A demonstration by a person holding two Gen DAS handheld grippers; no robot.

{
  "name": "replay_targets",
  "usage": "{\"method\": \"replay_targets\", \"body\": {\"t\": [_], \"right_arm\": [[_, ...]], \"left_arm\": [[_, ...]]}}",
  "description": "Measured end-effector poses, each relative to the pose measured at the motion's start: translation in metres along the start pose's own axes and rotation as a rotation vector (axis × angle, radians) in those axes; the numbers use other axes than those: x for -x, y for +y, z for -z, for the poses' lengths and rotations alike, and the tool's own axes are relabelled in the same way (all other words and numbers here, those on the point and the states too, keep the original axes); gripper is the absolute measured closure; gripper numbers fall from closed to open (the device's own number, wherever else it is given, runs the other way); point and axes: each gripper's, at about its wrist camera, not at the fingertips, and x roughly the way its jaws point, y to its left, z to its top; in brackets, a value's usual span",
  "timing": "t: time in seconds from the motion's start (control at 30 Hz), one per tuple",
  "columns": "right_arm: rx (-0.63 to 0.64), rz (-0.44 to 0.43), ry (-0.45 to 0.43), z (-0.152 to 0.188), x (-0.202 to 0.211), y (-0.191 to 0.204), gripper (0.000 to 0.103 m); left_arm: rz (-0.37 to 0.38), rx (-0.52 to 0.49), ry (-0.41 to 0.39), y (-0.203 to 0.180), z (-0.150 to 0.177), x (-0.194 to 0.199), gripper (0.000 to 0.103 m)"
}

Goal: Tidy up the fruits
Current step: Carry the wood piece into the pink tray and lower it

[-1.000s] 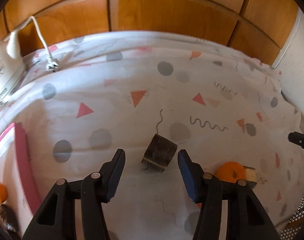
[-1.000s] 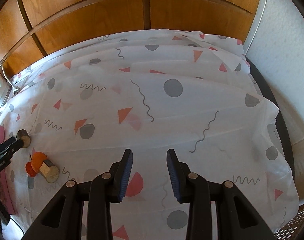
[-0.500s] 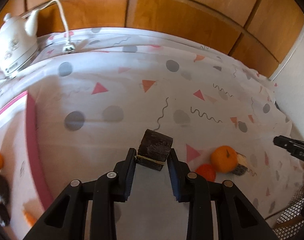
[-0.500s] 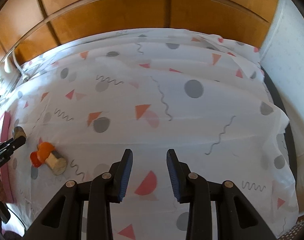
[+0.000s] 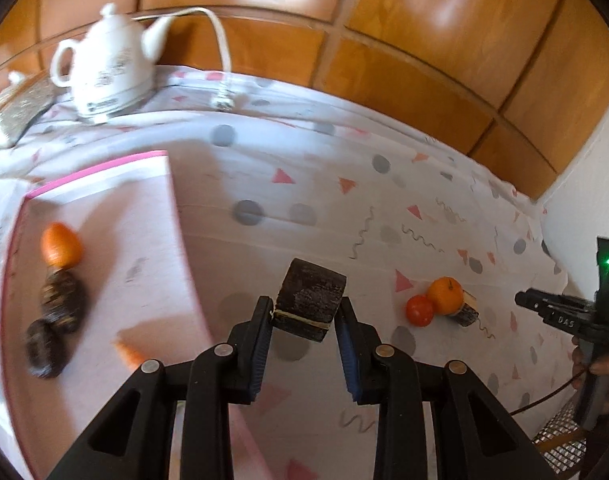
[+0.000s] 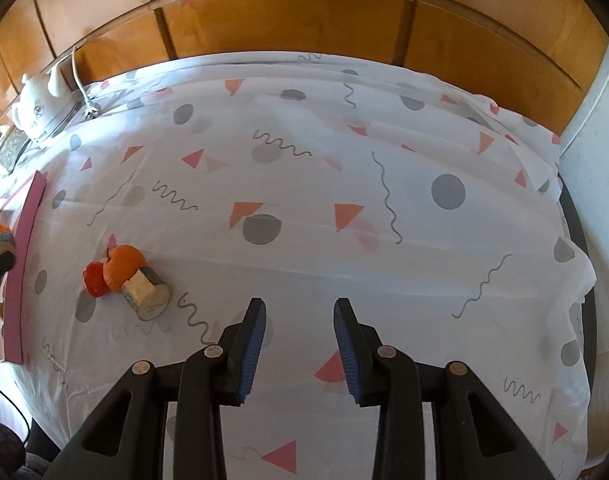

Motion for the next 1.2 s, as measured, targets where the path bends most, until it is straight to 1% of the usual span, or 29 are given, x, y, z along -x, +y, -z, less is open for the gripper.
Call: {"method": "replay_targets", "body": {"t": [0.07,0.17,0.3,0.4,0.5,0.57,0.67,0.77,0.83,0.97,1.2], "right_arm": [[0.007,0.002,0.005,0.001,-0.001,0.001,0.068],[0.014,0.008,0.013,0.002,-0.002,0.002,0.068],[0.032,0.005,0.009,0.003,-0.002,0.006,0.068],[0.063,-0.006,0.001,0.004,-0.001,0.014,0.068],[0.097,-0.029,-0.008,0.006,0.002,0.026,0.068],[0.115,-0.047,-0.010,0.008,0.006,0.035,0.068],[0.139,-0.075,-0.013,0.011,0.011,0.051,0.068],[0.166,-0.109,-0.018,0.014,0.016,0.068,0.068],[0.180,-0.128,-0.023,0.015,0.018,0.079,0.068],[0.201,-0.172,-0.030,0.017,0.021,0.102,0.068],[0.235,-0.231,-0.022,0.020,0.015,0.138,0.069]], "left_arm": [[-0.013,0.034,-0.022,0.015,0.003,0.012,0.071],[-0.053,0.096,-0.060,0.044,0.010,0.032,0.071],[-0.106,0.186,-0.088,0.083,0.022,0.050,0.071],[-0.139,0.247,-0.089,0.108,0.036,0.058,0.071],[-0.163,0.281,-0.075,0.125,0.051,0.060,0.072],[-0.174,0.299,-0.070,0.134,0.060,0.061,0.074],[-0.171,0.311,-0.071,0.138,0.065,0.061,0.074],[-0.179,0.286,-0.087,0.134,0.064,0.061,0.076],[-0.169,0.278,-0.088,0.132,0.064,0.060,0.077],[-0.163,0.294,-0.088,0.135,0.065,0.062,0.078],[-0.208,0.272,-0.119,0.132,0.066,0.070,0.078]]}}
